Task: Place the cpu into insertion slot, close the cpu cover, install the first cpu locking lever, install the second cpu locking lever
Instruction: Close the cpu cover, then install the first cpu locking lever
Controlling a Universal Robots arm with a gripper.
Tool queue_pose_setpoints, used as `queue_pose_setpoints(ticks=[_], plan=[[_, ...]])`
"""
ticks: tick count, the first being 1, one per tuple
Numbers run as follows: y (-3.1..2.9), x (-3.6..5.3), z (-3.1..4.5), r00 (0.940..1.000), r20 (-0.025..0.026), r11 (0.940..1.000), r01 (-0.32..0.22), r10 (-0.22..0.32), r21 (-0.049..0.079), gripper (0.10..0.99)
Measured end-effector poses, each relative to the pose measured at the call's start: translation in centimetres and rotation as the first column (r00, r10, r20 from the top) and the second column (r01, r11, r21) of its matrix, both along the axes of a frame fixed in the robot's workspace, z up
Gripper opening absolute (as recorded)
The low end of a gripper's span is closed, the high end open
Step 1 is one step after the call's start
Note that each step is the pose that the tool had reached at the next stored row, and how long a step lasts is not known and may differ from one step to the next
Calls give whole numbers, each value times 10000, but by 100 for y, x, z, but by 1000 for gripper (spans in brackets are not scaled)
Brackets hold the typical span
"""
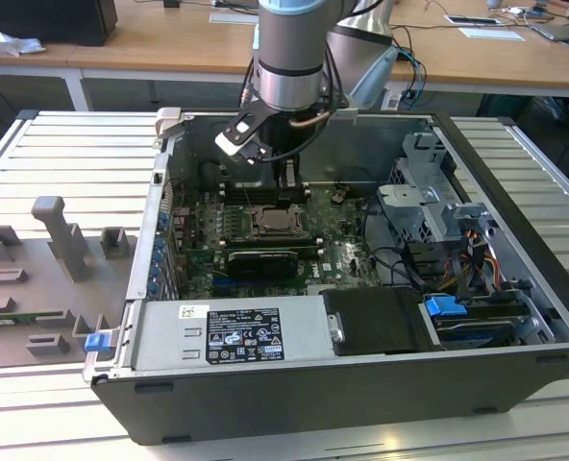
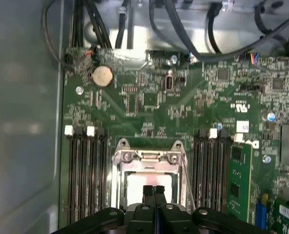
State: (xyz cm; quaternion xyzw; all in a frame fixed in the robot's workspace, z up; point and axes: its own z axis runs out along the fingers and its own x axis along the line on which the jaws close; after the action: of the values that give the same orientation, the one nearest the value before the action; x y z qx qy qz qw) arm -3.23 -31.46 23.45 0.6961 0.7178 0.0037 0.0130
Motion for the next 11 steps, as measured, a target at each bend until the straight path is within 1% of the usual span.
queue_pose_setpoints(ticks=[2,6,11], plan=[[6,-23,-15,10000,0,10000,-2,2,-1,106],[13,-40,-34,10000,-1,10000,-1,1,-2,106],[16,-71,-42,10000,-1,10000,-3,3,-2,106]])
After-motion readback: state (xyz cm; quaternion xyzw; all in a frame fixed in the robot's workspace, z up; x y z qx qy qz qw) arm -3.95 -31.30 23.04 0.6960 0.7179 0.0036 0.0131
